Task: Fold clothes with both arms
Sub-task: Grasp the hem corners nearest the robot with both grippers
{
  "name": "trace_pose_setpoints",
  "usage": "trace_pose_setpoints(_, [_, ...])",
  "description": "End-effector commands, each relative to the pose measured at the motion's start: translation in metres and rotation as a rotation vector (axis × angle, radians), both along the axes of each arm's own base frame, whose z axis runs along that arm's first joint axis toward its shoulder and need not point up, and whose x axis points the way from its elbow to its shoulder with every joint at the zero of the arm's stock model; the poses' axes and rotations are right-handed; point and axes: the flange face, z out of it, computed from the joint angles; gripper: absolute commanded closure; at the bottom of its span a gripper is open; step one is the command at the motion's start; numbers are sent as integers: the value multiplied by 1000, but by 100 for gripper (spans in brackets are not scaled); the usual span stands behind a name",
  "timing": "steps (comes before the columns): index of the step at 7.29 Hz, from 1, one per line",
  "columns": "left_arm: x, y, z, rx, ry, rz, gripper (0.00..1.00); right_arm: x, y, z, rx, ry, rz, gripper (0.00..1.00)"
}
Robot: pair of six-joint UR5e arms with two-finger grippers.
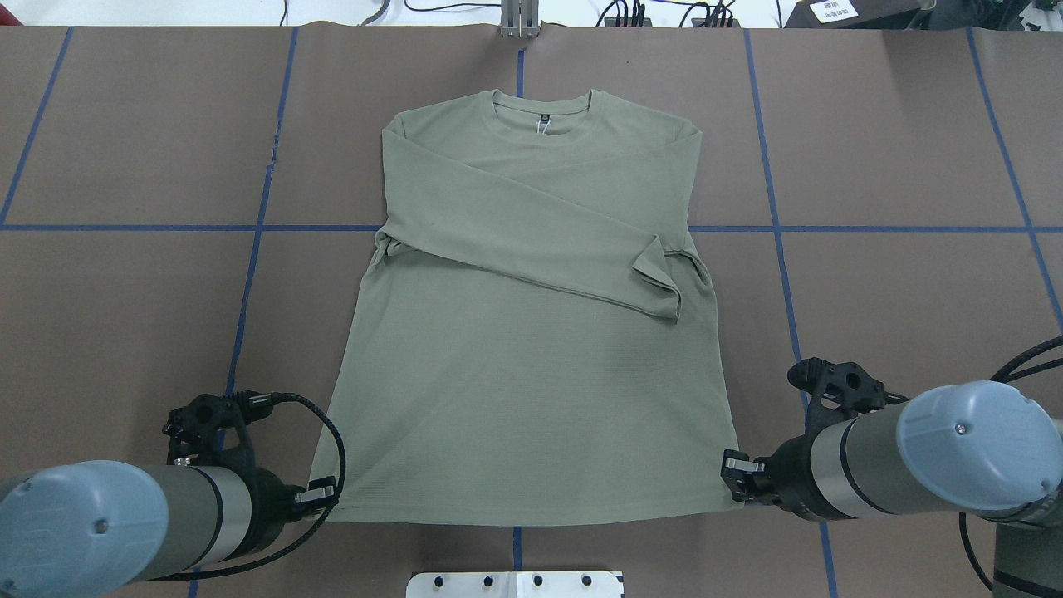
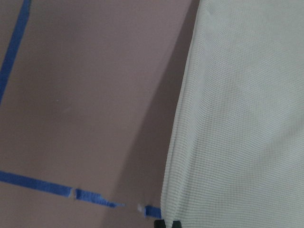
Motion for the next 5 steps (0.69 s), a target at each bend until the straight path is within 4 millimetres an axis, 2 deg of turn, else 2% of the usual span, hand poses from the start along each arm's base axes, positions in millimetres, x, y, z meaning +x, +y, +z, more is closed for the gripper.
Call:
trace_pose_setpoints(1, [-25, 13, -28, -16, 55, 45, 100, 21, 18, -7, -71, -30, -98, 100])
trace_pose_setpoints(3, [-37, 41, -42, -56, 49, 128, 100, 48, 34, -11, -124, -44, -174, 100])
trace_pose_setpoints(5, [-38, 62, -50, -115, 55, 138, 100, 50, 37, -17, -121, -59, -183, 100])
